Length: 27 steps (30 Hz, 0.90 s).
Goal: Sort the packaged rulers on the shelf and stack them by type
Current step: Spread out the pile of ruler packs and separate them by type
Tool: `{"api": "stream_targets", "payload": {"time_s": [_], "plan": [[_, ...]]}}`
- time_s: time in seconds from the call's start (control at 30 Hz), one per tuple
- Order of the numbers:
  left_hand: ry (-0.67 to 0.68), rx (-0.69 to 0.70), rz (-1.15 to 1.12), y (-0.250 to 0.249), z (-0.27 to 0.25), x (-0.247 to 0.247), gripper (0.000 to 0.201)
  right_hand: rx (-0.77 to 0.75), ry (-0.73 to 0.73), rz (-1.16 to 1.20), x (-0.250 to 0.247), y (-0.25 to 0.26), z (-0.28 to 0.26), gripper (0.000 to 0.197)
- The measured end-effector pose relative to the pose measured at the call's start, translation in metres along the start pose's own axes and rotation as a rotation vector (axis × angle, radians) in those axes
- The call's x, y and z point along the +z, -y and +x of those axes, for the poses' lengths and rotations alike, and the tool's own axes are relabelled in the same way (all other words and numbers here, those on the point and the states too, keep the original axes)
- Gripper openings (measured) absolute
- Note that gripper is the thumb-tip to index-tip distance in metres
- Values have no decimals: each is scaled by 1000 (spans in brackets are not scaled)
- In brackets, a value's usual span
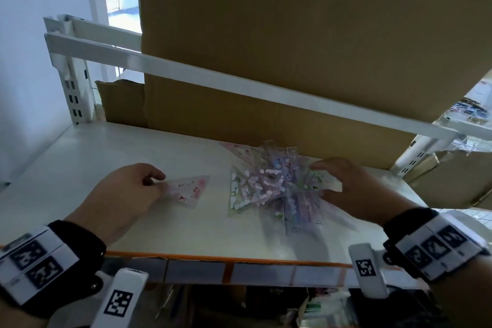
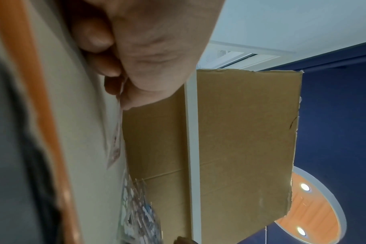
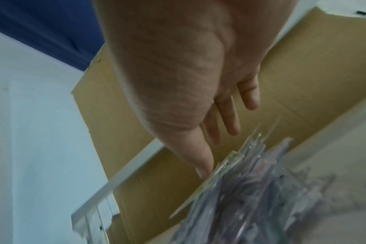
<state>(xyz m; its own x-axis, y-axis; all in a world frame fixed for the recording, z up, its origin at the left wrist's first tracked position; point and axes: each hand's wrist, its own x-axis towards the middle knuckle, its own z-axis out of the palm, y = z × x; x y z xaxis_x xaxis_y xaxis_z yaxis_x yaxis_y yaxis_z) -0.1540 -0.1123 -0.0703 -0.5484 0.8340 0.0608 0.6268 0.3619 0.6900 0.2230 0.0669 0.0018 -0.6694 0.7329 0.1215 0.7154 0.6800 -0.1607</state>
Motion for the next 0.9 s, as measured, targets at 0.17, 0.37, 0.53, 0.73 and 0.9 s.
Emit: {"api": "stream_targets", "payload": {"time_s": [0.17,0.37,0.53,0.73,0.9], "plan": [[-13,2,-29,5,6,3,10,-267,262,-351,-10,15,32,56],[3,-16,-37,5,8,4,6,-176,352,-516,-22,24,54,59],[21,-35,-33,3,8,4,8,-72,402,-498,-23,29,64,55],[64,-32,-43,-1,7,0,9,13,447,-298,-38,29,70,10],[67,-59,-103,-5,3,-3,11,120,112,36,-60,45,73,44]]}}
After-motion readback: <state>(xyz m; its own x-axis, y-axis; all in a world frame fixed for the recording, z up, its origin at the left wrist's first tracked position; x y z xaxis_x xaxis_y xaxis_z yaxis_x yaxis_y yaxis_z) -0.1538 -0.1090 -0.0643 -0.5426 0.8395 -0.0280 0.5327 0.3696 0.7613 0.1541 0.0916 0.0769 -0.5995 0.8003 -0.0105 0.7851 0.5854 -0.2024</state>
